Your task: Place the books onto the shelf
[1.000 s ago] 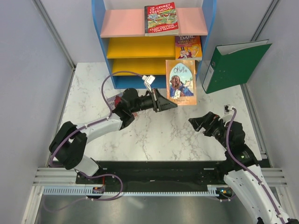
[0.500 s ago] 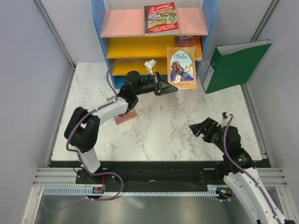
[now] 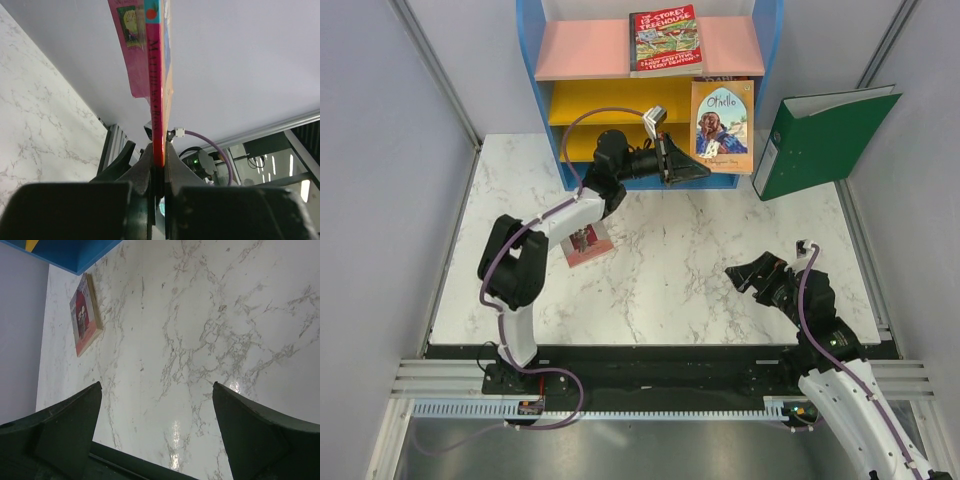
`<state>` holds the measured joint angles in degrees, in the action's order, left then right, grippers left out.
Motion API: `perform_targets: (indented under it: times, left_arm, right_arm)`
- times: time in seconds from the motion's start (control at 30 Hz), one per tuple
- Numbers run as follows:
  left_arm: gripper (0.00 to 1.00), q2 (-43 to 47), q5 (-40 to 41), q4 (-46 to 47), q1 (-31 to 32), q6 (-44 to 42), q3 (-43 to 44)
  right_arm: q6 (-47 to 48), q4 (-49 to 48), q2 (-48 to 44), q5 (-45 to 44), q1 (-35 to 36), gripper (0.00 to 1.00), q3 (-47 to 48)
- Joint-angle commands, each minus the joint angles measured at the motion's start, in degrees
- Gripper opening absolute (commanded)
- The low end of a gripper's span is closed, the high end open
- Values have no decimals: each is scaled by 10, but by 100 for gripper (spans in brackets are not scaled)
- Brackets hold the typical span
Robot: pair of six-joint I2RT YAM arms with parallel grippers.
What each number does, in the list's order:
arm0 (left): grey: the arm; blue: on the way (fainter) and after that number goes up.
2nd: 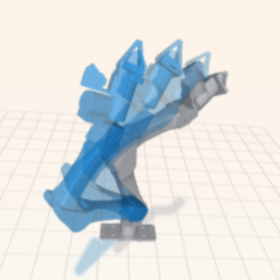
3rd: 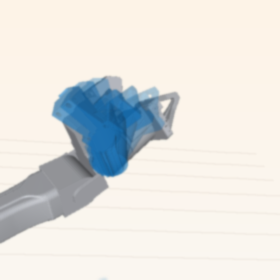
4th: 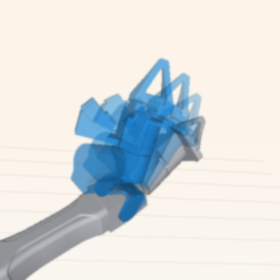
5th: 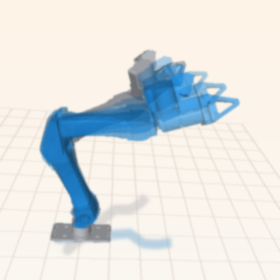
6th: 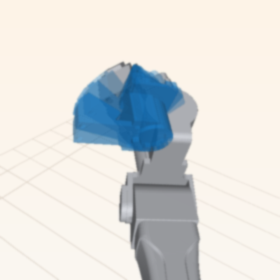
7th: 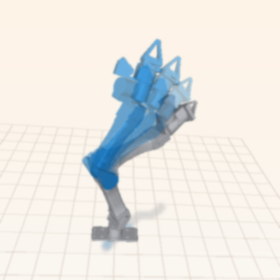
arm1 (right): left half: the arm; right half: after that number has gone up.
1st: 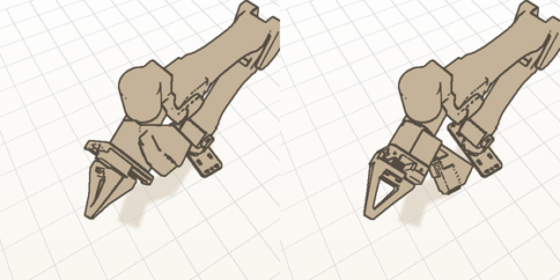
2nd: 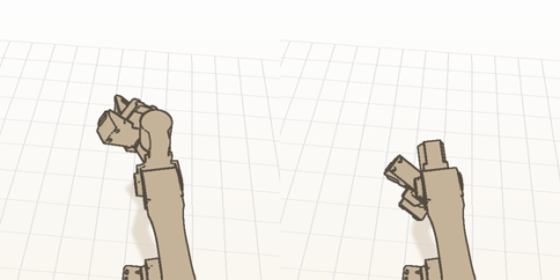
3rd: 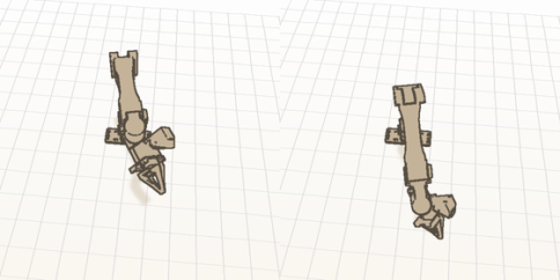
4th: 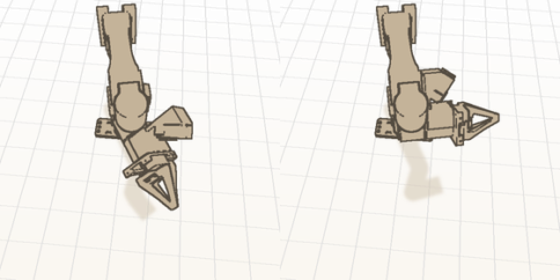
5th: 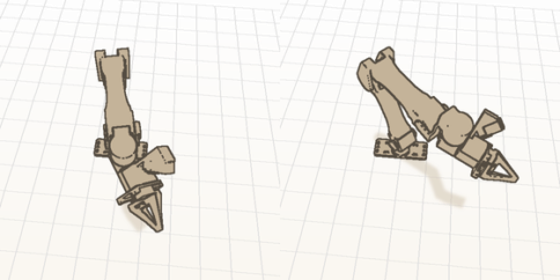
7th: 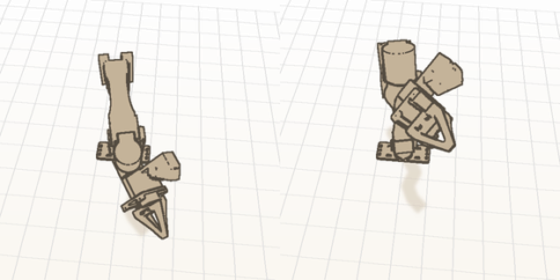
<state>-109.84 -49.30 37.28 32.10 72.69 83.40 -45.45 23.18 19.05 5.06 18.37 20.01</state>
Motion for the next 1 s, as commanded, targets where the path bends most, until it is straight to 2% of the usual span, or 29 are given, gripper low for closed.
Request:
perform_targets:
  times: [0.0, 0.2, 0.53, 0.77, 0.97]
  left_arm:
    - [2, -41, -35, 23, -12, 73, 80]
    - [2, -65, -33, -40, -21, 78, 131]
    - [2, -92, -27, -48, -40, 134, 178]
    - [2, -137, -31, -134, -45, 146, 288]
    - [2, -181, -33, -166, -51, 167, 366]
  right_arm:
    - [-6, -10, -2, -9, 2, 98, -6]
    - [-5, -11, 1, -9, 2, 98, -5]
    - [-7, -16, 17, -8, 1, 98, -8]
    - [-8, -18, 23, -8, 2, 98, -8]
    - [-8, -20, 27, -8, 2, 98, -9]
